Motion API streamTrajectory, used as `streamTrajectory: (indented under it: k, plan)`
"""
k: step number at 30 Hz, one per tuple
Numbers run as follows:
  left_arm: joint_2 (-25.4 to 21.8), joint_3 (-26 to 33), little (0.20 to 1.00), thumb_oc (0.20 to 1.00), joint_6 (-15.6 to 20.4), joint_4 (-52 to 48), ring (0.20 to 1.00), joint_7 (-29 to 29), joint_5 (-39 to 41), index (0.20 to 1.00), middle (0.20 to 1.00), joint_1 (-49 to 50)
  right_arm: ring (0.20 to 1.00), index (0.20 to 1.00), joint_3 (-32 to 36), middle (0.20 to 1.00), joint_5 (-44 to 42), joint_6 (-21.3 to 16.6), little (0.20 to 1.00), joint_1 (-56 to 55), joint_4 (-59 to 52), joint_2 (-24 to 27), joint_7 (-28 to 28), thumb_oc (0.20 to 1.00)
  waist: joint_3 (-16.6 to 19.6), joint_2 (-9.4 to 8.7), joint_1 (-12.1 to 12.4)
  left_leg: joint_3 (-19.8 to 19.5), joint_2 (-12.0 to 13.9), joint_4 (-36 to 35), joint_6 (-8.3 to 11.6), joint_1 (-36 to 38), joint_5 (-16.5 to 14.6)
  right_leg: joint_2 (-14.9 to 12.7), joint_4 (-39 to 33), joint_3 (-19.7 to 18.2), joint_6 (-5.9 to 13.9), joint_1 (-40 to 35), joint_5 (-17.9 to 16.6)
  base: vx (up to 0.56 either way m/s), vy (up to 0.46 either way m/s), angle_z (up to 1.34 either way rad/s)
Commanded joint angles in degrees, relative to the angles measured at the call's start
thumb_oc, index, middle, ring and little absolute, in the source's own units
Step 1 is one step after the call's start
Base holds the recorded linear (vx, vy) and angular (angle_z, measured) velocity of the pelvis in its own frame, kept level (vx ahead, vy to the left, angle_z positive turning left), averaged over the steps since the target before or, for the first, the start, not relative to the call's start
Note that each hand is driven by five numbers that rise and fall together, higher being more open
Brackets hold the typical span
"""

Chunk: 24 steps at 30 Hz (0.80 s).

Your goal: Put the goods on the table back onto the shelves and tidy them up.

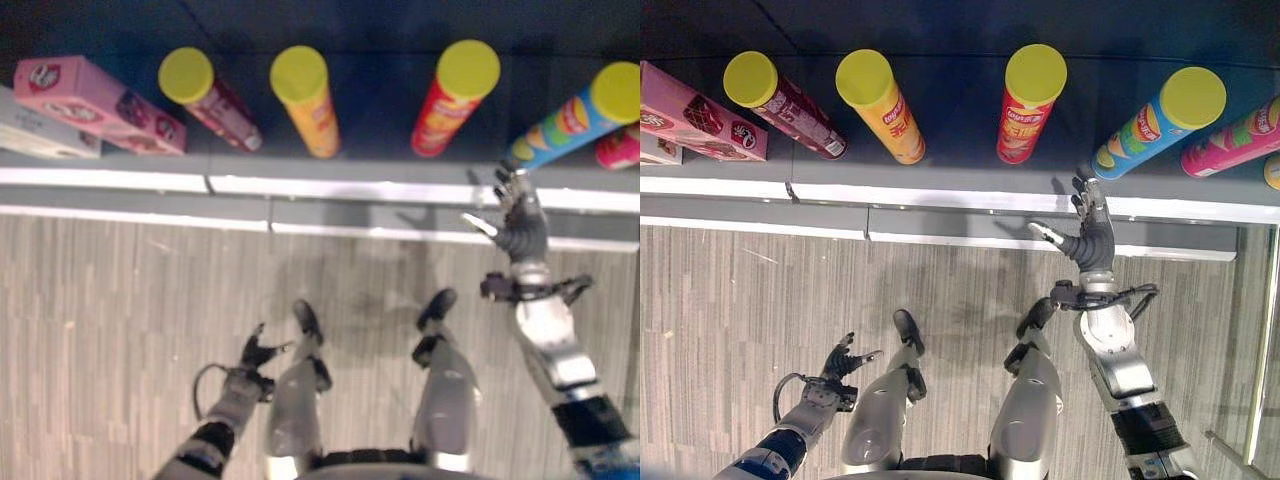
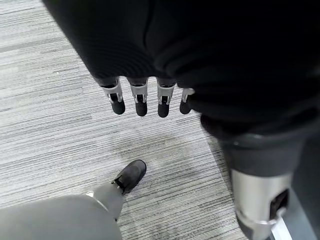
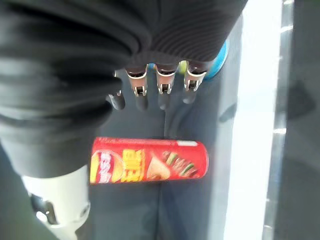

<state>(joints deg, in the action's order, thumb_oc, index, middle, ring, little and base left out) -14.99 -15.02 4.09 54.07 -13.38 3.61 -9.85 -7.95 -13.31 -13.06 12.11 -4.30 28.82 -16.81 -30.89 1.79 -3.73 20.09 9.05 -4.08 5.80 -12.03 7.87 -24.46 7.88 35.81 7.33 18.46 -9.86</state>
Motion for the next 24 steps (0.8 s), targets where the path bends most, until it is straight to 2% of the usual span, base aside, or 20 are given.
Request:
streamTrajectory:
  k: [1,8,13,18,24]
  plan:
    - [-1.6,1.6,1.0,1.0,0.4,1.9,1.0,0.2,1.5,1.0,1.0,-0.8,1.0,1.0,1.0,1.0,6.3,-0.5,1.0,2.6,-1.0,1.9,-1.4,1.0,1.1,0.63,2.1,3.5,2.9,-0.9,2.86,4.5,-5.4,-3.3,10.7,-2.8,4.26,3.5,6.0,0.0,0.0,0.0]
    - [-2.0,1.6,1.0,1.0,0.3,1.7,1.0,0.4,1.4,1.0,1.0,-0.6,1.0,1.0,-0.8,1.0,8.1,0.8,1.0,5.4,0.8,2.2,-1.1,1.0,1.1,0.75,2.7,3.3,2.9,-0.9,2.85,4.7,-5.6,-3.3,10.7,-2.4,4.25,3.1,6.0,0.0,-0.006,0.02]
    - [-2.5,1.1,1.0,1.0,0.0,1.5,1.0,0.7,1.2,1.0,1.0,-0.5,1.0,1.0,-2.2,1.0,6.9,1.8,1.0,8.1,6.8,0.6,-1.9,1.0,1.1,0.92,3.3,3.2,2.7,-0.9,2.77,4.6,-5.6,-3.6,11.0,-2.0,4.23,3.3,5.9,0.01,-0.004,0.03]
    - [-2.9,0.7,1.0,1.0,0.1,1.9,1.0,1.0,0.9,1.0,1.0,-0.9,1.0,1.0,-4.1,1.0,8.5,3.2,1.0,11.7,11.3,1.4,-1.9,1.0,1.1,1.19,4.1,3.2,2.7,-0.9,2.82,4.6,-5.6,-3.7,11.2,-2.1,4.14,3.4,5.9,0.0,0.0,0.0]
    - [-3.1,0.4,1.0,1.0,0.0,2.2,1.0,1.0,0.8,1.0,1.0,-1.1,1.0,1.0,-4.6,1.0,8.1,3.6,1.0,14.0,12.9,1.0,-2.2,1.0,1.1,1.44,4.4,3.1,2.6,-0.9,2.78,4.7,-5.6,-3.8,11.0,-2.1,4.16,3.1,5.8,0.0,0.0,0.0]
